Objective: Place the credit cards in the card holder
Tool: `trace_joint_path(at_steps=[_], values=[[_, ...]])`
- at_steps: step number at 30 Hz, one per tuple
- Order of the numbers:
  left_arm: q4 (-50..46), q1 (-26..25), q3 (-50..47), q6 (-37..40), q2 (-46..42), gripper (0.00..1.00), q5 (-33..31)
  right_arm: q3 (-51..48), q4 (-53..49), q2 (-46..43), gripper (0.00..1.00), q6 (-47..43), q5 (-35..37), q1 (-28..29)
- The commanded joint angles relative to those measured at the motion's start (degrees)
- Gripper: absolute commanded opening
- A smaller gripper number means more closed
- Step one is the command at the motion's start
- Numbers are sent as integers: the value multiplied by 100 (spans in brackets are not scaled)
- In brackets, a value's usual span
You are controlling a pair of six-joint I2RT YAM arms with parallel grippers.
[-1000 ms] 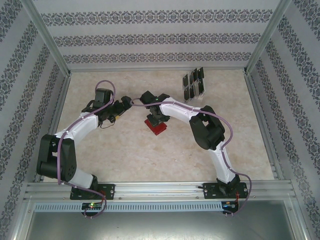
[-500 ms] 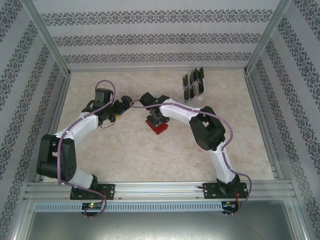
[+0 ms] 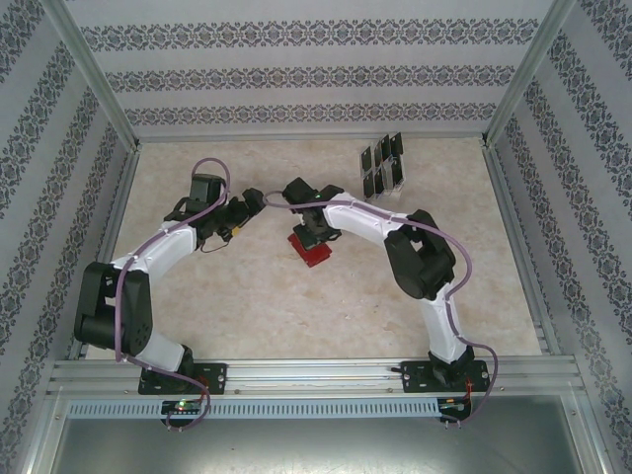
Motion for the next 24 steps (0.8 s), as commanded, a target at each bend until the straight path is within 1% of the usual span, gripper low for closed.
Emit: trace_joint_path(at_steps=[1,8,14,19,24], values=[[445,-203,-118,-249,141,100,204,-158,111,-488,0,327,-464,-125],[1116,-523,-309,-569,265,99,336,-407,293,-806,0,582,-754,-220],[1650,-747,-372,-820,498,90,472,-546,453,-945,0,780,-1020,-272],[2079,-896,-420,-1026,734,79,604,-603,520,-1070,0,843,-1115,-279],[2284,-1021,-534,-1141,819,75,586,-621,550,-1130,0,891,-1148,-303]])
